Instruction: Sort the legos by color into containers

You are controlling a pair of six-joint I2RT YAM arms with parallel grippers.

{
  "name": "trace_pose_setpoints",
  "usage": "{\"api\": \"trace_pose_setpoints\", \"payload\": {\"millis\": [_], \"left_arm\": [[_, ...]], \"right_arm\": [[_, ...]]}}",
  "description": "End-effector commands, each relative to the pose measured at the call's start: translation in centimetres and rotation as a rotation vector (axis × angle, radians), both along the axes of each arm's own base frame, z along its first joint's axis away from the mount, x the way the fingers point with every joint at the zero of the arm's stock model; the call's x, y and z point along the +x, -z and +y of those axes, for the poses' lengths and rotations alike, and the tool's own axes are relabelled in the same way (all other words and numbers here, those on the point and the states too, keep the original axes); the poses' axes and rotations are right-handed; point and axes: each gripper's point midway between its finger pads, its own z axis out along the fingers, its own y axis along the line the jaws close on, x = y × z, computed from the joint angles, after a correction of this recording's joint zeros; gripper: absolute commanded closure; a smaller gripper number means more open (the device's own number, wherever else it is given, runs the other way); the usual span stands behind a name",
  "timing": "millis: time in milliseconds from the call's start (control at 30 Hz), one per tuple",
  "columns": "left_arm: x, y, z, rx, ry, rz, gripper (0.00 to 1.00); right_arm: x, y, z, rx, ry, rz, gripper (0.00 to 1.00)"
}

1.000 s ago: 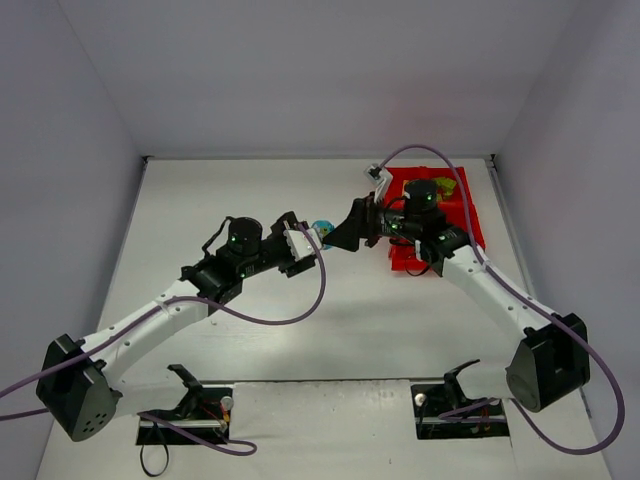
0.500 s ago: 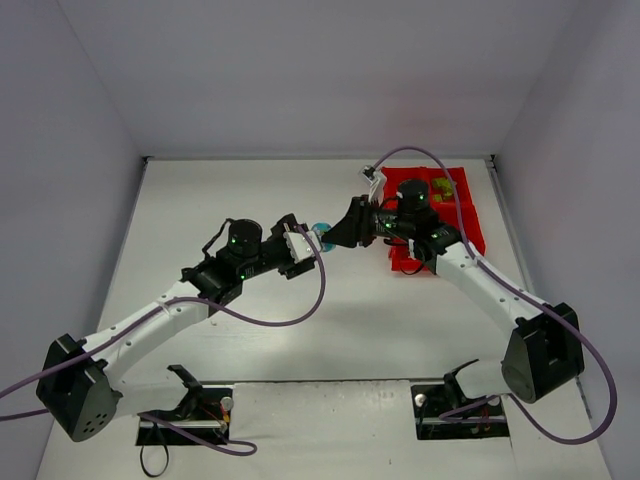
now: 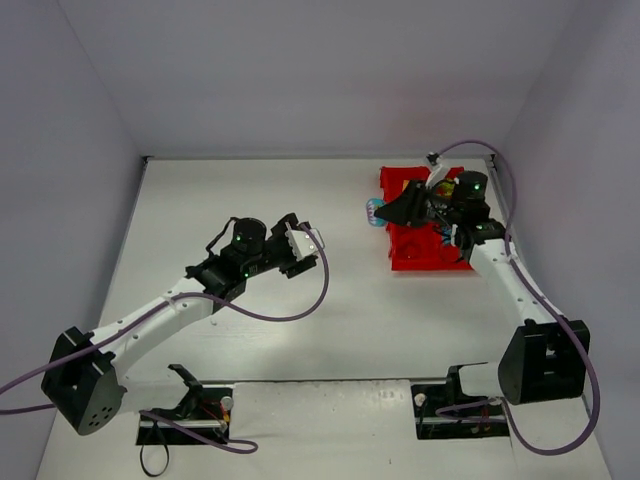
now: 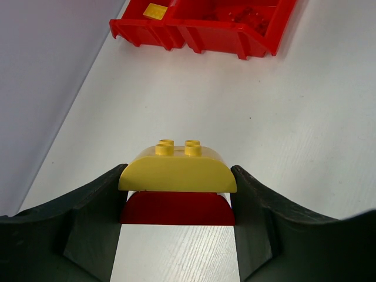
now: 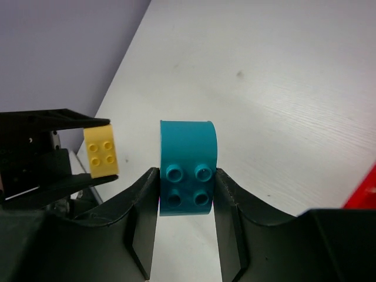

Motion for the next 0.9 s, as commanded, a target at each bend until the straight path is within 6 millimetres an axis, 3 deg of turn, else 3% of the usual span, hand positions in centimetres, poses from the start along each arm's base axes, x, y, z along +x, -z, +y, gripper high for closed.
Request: {"api": "trace_pose_setpoints", "payload": {"millis": [0, 100, 133, 167, 267, 433, 567, 700, 867], "left_arm": [[0.7, -3.4, -0.5, -0.069, 0.002, -0.075, 0.75], [0.7, -3.6, -0.6, -0.074, 0.001, -0.076, 0.75], [0.7, -3.5, -0.6, -0.075, 0.001, -0.075, 0.75], [0.7, -3.7, -0.5, -0.077, 0.001, -0.078, 0.75], [0.7, -3.8, -0.4, -0.079, -0.004, -0.080, 0.75], [0.7, -3.9, -0.3, -0.081, -0.010, -0.085, 0.75], [0.5, -4.2, -0.3, -0.090, -0.005, -0.089, 0.75], [0.4, -4.3, -0.3, -0.095, 0.000, -0.093, 0.75], [0.2, -4.6, -0.3, -0.100, 0.006, -0.099, 0.75]], "right_arm": [[0.2, -2.3, -2.8, -0.025, 0.040, -0.115, 1.00], [2.2, -0.2, -7.2, -0.169, 0.246, -0.058, 1.00], [2.9, 0.9, -9.4, -0.242, 0.346, -0.026, 1.00], [4.3, 1.6, -13.2, -0.375, 0.538, -0.017, 1.00], [4.6, 3.5, -18.5, -0.541, 0.773, 0.044, 1.00], [5.1, 5.5, -23.4, -0.632, 0.943, 0.126, 0.99], [5.8, 7.7, -25.3, -0.688, 0.990, 0.187, 0.91], [6.4, 9.9, -25.9, -0.711, 0.986, 0.241, 0.70], [6.8, 10.8, -25.6, -0.701, 0.969, 0.257, 0.42]]}}
